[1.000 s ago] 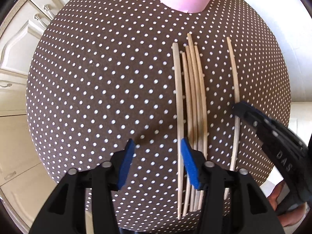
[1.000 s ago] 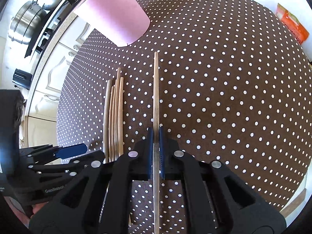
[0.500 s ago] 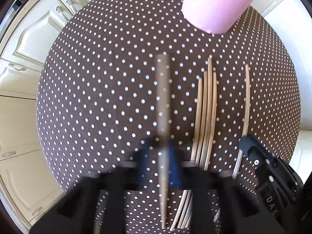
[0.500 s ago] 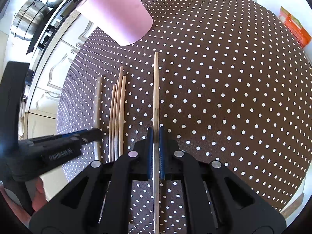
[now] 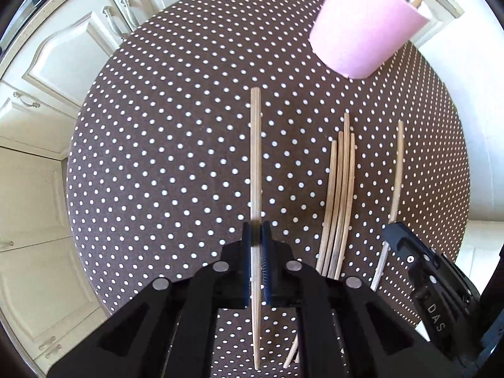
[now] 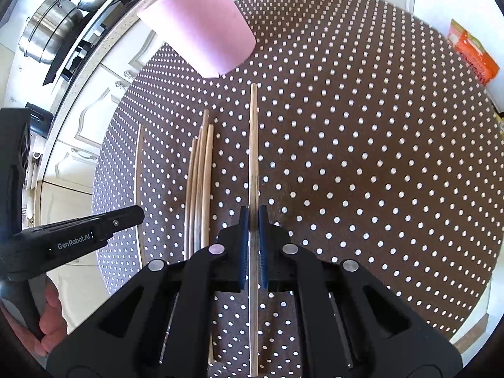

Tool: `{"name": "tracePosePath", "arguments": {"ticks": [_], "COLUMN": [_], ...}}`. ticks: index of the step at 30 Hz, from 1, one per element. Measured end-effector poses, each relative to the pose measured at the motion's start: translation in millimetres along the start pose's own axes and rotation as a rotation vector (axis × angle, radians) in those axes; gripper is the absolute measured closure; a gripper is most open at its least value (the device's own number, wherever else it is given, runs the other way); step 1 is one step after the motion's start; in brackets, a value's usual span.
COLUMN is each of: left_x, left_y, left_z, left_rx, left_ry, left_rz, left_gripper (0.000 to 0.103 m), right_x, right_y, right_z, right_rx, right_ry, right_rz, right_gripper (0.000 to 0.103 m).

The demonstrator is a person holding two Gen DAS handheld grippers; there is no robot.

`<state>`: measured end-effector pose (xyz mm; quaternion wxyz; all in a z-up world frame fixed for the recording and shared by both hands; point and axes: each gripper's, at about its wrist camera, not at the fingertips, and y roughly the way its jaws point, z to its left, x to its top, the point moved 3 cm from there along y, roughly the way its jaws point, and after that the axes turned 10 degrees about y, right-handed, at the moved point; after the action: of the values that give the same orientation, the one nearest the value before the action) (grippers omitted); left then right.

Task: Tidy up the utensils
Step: 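Lift the held chopsticks with both grippers toward the pink cup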

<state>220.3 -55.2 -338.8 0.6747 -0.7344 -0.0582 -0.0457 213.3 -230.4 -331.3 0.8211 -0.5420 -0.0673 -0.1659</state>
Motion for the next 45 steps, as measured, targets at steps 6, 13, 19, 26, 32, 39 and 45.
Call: {"name": "tracePosePath", "arguments": {"ticks": [6, 13, 19, 26, 32, 39, 45], "left_x": [-16, -6, -3, 22, 43, 73, 100], "left_y": [-19, -57, -102, -142, -172, -203, -226], "left_z": [30, 48, 39, 20, 8, 0, -9], "left_rx": [-0.034, -0.061, -0.064, -0.064, -0.066, -0.055, -0.034], "left_ry": [-0.016, -0.005, 0.012, 0.034, 0.053, 0.062, 0.064], "left_rz": [-0.053, -0.178, -0.293, -0.411, -0.514, -0.635, -0.703], "left_gripper": [0.096, 0.096, 0.096, 0.096, 0.096, 0.096, 0.096], "right_x": [9, 26, 37, 46, 60, 85, 111], "right_y": [-26, -64, -92, -127, -153, -182, -198], "right_z": [13, 29, 37, 43, 57, 70, 80], "right_rx": [0.008, 0.025, 0.036, 0.051, 0.078, 0.100, 0.118], "right_ry": [0.002, 0.000, -0.010, -0.032, -0.053, -0.062, -0.065], "right_rz": [-0.089, -0.234, -0.311, -0.382, -0.437, -0.512, -0.559], "right_gripper": [0.096, 0.096, 0.096, 0.096, 0.096, 0.096, 0.096]}}
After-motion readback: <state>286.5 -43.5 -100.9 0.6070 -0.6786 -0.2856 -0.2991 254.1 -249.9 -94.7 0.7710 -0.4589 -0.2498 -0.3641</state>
